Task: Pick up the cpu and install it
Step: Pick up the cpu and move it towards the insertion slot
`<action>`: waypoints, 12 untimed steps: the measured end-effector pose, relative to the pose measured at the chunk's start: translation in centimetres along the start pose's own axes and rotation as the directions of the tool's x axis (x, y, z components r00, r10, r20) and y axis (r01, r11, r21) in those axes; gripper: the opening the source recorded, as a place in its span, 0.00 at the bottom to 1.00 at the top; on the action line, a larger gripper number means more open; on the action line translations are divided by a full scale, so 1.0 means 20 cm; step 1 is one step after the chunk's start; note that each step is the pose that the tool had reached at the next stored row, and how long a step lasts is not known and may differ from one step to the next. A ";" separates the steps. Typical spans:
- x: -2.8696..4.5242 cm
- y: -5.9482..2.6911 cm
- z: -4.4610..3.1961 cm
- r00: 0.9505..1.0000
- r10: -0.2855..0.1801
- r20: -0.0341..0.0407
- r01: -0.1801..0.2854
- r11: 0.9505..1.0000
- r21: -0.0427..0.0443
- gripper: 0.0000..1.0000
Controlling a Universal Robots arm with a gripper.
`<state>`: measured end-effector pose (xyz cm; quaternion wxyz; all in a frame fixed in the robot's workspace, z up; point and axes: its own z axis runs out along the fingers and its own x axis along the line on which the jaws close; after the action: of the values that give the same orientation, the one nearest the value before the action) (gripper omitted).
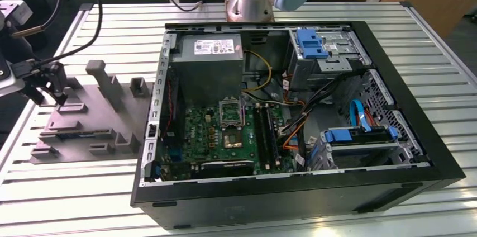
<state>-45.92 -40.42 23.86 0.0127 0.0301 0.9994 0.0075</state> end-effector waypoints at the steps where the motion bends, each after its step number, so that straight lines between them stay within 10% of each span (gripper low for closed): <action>1: 0.000 0.000 -0.002 1.000 0.000 0.000 0.000 1.000 0.000 0.47; 12: 0.000 0.000 -0.016 1.000 0.000 0.000 0.000 1.000 0.000 0.47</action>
<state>-45.92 -40.42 24.19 0.0128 0.0301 0.9994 0.0075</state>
